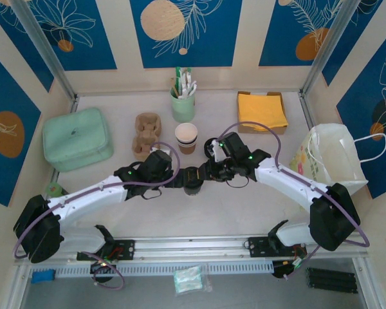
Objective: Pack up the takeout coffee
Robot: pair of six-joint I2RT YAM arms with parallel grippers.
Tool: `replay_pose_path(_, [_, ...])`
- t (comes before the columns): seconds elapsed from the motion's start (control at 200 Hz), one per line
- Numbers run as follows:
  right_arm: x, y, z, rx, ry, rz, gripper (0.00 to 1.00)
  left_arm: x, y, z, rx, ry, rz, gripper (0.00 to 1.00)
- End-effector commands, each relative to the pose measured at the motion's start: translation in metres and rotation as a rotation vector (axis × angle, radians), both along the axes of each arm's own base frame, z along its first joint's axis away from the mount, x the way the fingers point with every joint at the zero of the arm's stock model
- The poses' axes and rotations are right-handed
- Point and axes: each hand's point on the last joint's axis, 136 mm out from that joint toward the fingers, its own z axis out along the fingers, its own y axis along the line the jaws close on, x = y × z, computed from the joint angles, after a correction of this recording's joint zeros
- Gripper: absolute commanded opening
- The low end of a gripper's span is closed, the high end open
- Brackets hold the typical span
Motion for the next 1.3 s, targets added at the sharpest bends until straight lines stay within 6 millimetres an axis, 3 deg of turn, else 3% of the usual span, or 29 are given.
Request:
replay_pose_path(0.0, [-0.002,-0.006,0.022,-0.006,-0.024,0.002,0.39,-0.015,0.016,-0.025,0.095,0.088,-0.016,1.0])
replay_pose_path(0.15, [-0.001,-0.013,0.028,-0.007,-0.038,-0.023,0.4,-0.012,0.01,-0.014,0.072,0.076,-0.025,1.0])
replay_pose_path(0.35, [-0.002,-0.029,0.004,-0.092,-0.014,-0.083,0.4,-0.009,-0.001,0.008,0.017,0.053,-0.045,1.0])
replay_pose_path(0.685, [-0.011,-0.026,-0.01,-0.096,0.021,-0.066,0.37,-0.005,-0.008,0.033,-0.02,0.023,-0.064,0.99])
replay_pose_path(1.295, [-0.016,-0.014,-0.02,-0.095,0.043,-0.034,0.36,0.007,0.014,0.012,0.059,0.029,-0.021,0.99])
